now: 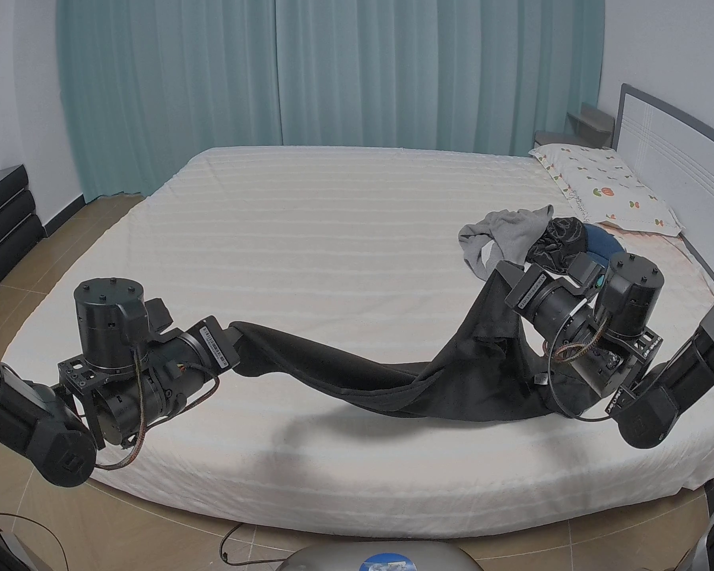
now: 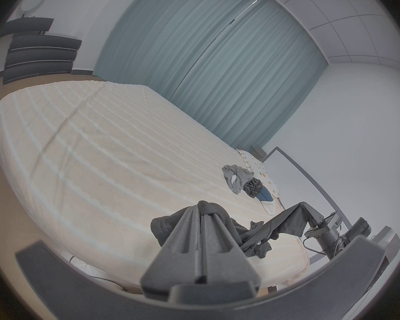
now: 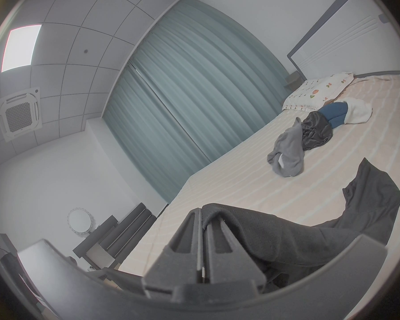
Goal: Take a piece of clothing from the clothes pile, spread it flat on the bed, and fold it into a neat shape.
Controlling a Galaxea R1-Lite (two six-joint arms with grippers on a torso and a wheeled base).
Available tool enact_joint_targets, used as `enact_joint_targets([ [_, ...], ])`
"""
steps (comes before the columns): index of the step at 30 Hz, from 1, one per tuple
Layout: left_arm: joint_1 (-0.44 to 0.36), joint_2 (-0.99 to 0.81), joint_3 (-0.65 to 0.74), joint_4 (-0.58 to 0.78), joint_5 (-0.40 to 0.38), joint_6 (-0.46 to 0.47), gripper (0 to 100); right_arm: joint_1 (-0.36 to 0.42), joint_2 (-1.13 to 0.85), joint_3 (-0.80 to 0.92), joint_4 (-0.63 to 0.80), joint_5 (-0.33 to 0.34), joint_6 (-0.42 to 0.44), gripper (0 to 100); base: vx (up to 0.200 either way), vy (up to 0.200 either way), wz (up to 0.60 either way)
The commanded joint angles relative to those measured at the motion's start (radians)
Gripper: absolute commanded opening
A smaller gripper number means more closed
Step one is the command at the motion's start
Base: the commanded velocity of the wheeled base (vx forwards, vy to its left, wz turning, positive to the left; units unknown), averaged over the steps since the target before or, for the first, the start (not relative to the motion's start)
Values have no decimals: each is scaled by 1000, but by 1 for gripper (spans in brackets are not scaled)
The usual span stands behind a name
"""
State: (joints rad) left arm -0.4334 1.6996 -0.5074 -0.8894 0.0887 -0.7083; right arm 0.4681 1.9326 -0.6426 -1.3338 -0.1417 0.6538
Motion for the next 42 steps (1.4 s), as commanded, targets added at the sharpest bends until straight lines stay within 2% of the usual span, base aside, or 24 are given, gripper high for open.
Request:
enact_joint_targets([
  [1,7,2,0,0,0,0,0,3,5,1,-1,5,3,0,0,200,0],
  [16,33,-38,35,0,0,1,0,9,-17,-16,12,28,-2,0,0,200,0],
  [25,-1,-64,104,0,0,1,0,1,-99,141,-2,27,3,0,0,0,0],
  [33,-34,-126,156,0,2,1,0,3,-179,218,-2,24,4,0,-200,0,0],
  [34,-62,-199,187,12,3,3,0,7,-261,274,-2,16,4,0,-200,0,0],
  [37,-76,-265,184,69,20,10,0,7,-348,314,-1,16,3,0,-200,0,0],
  [42,-79,-383,153,159,34,75,0,3,-497,322,30,-10,-3,0,0,0,0],
])
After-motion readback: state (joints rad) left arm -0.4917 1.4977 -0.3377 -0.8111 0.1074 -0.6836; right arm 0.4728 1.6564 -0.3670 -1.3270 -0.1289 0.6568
